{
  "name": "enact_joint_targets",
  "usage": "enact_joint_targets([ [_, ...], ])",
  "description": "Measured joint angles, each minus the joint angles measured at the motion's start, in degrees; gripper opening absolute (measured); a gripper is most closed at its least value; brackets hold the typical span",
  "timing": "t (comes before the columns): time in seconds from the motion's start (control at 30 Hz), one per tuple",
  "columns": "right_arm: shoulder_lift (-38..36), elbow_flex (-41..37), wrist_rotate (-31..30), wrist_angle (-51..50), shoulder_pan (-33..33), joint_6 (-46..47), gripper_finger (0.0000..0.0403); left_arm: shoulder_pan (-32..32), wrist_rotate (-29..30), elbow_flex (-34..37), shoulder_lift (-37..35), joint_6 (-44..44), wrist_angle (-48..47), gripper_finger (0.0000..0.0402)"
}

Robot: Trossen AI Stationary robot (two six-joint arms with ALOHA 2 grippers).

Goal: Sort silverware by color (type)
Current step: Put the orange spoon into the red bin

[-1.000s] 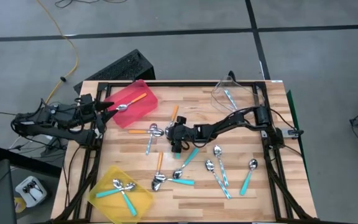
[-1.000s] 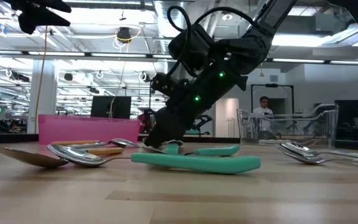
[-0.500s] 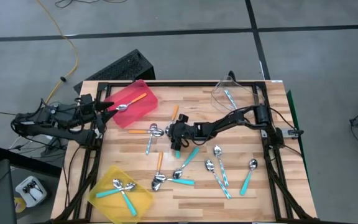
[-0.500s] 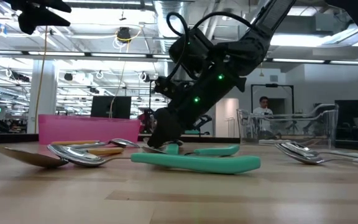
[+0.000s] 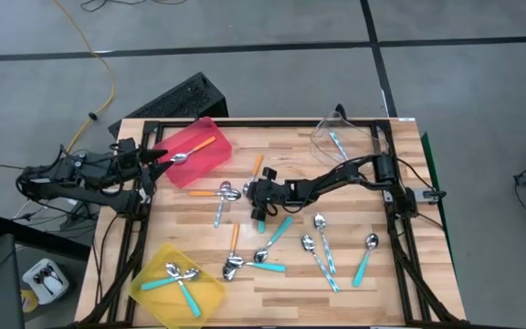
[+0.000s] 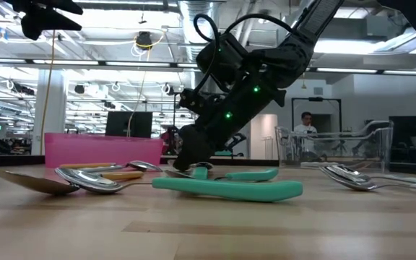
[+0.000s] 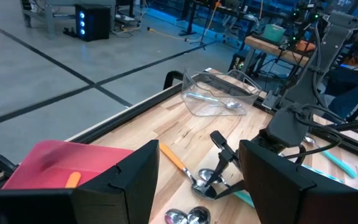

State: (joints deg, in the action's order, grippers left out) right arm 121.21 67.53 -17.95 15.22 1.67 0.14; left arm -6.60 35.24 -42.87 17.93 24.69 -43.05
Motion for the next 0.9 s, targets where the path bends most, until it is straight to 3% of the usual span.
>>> enact_joint_targets([
  [0.2, -0.12, 0.0, 0.19, -1.27, 0.0, 0.53, 0.0066, 0.01, 0.04, 0.0, 0.0, 0.0, 0.0, 0.0205],
  [0.37, -0.32, 0.13, -0.3, -1.89, 0.03, 1.49, 0.0022, 0.01, 0.09, 0.0, 0.0, 0.0, 0.0, 0.0205],
  [0.9, -0.02, 1.02, 0.0, -2.88, -0.02, 4.13, 0.0015, 0.01, 0.13, 0.0, 0.0, 0.0, 0.0, 0.0205],
])
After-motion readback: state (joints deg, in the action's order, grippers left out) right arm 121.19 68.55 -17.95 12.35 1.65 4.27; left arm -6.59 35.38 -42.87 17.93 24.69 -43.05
